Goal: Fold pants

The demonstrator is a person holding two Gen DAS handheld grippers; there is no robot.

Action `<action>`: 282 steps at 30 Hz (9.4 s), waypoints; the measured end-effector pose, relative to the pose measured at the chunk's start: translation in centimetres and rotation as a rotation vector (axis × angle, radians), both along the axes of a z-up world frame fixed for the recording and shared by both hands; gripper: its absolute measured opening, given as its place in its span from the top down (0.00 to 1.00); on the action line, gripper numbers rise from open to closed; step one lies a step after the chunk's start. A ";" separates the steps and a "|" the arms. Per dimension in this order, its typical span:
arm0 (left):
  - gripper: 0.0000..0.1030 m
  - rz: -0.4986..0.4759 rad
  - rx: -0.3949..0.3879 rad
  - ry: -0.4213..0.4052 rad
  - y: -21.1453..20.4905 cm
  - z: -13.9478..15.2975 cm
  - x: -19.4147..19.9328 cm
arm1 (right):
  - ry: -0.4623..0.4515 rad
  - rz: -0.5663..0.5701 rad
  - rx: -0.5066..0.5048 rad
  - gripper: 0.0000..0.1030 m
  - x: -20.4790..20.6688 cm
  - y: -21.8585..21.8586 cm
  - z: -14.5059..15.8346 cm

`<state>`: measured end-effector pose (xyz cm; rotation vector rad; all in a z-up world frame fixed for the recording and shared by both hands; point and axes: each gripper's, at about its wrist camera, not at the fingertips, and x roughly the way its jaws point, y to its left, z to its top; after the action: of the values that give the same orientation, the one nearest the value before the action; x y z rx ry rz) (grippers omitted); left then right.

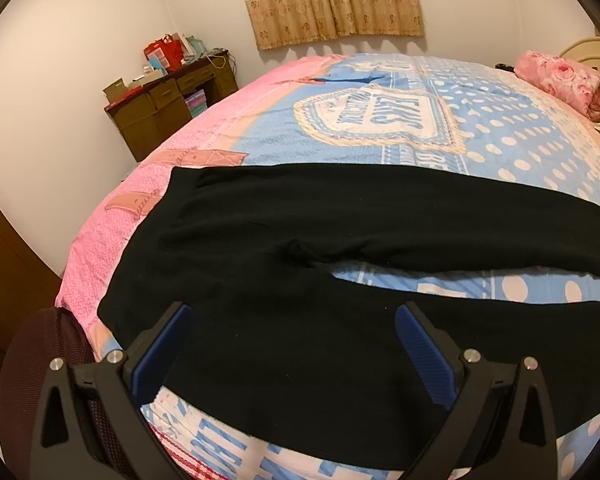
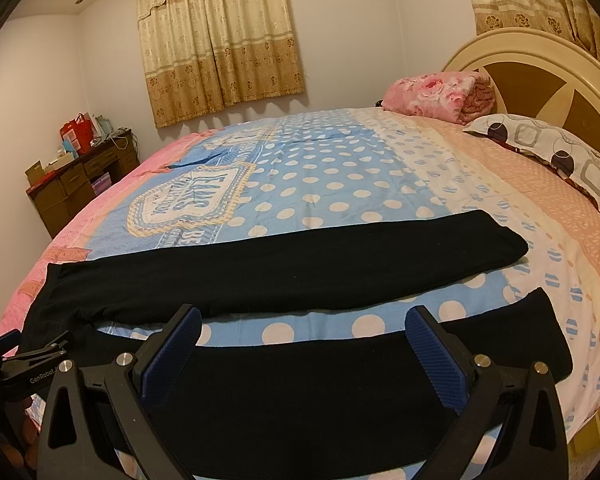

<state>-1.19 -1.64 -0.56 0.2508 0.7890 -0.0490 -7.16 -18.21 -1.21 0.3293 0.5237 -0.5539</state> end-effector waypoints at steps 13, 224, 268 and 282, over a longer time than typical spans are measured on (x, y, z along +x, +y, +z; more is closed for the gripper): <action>0.00 -0.003 -0.006 0.008 -0.3 -0.3 -0.2 | 0.002 0.001 0.001 0.01 0.0 0.0 -0.1; 0.92 0.279 -0.441 0.523 12.2 -2.3 29.5 | 0.113 -0.033 0.094 0.84 -1.6 -27.3 -2.2; 0.93 0.590 -0.394 0.319 10.8 -3.6 28.6 | 0.103 -0.017 0.103 0.84 -1.7 -28.3 -3.7; 0.94 0.487 -0.565 0.189 15.4 1.8 22.2 | -0.052 0.007 0.030 0.84 -5.3 -25.7 0.2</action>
<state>20.99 13.74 1.23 -0.4894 0.9720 0.1649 -12.50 -43.89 -1.00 0.3693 0.4830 -0.5300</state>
